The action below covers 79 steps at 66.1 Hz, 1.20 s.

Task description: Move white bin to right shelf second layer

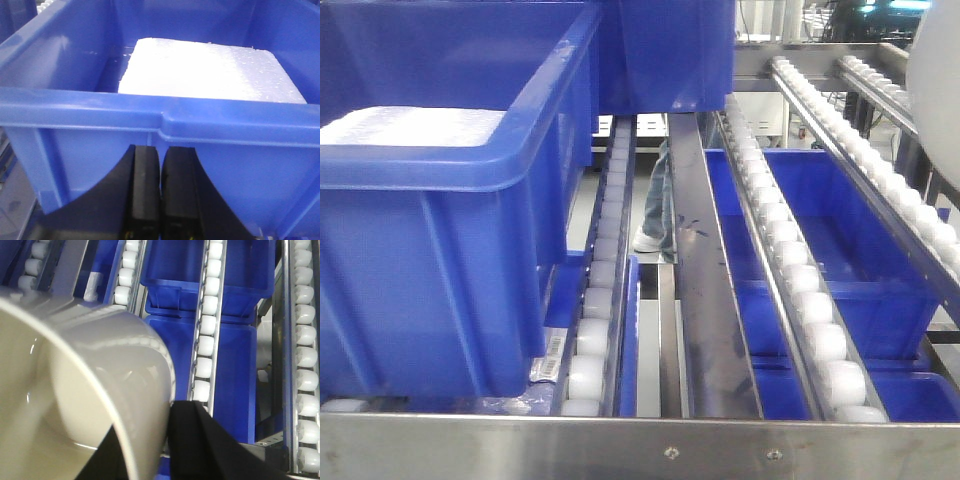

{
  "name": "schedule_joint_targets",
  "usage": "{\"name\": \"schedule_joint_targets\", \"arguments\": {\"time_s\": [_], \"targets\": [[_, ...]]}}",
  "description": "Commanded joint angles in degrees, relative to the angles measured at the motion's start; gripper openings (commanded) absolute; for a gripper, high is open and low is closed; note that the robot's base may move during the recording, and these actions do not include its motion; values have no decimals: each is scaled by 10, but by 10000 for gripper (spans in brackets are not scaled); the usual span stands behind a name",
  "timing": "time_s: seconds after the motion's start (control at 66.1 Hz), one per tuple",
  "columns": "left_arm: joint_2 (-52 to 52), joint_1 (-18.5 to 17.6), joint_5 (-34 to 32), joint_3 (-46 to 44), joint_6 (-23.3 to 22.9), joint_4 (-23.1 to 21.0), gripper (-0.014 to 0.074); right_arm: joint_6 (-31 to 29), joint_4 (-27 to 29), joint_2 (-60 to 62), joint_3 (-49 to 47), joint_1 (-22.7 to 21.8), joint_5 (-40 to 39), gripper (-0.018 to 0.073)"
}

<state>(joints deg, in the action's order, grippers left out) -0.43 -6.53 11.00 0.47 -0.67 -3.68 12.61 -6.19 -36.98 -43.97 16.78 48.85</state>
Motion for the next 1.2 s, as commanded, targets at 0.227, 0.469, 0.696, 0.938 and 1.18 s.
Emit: {"name": "schedule_joint_targets", "arguments": {"time_s": [0.227, 0.469, 0.696, 0.938, 1.18], "targets": [[-10, -4, -51, 16, -6, -3, 85, 1, -7, -1, -17, -4, -45, 52], [-10, -4, -51, 16, -6, -3, 85, 1, -7, -1, -17, -4, -45, 52], [-10, -4, -51, 16, -6, -3, 85, 1, -7, -1, -17, -4, -45, 52], [-10, -4, -51, 16, -6, -3, 85, 1, -7, -1, -17, -4, -45, 52], [-10, -4, -51, 16, -6, -3, 85, 1, -7, -1, -17, -4, -45, 52]]}}
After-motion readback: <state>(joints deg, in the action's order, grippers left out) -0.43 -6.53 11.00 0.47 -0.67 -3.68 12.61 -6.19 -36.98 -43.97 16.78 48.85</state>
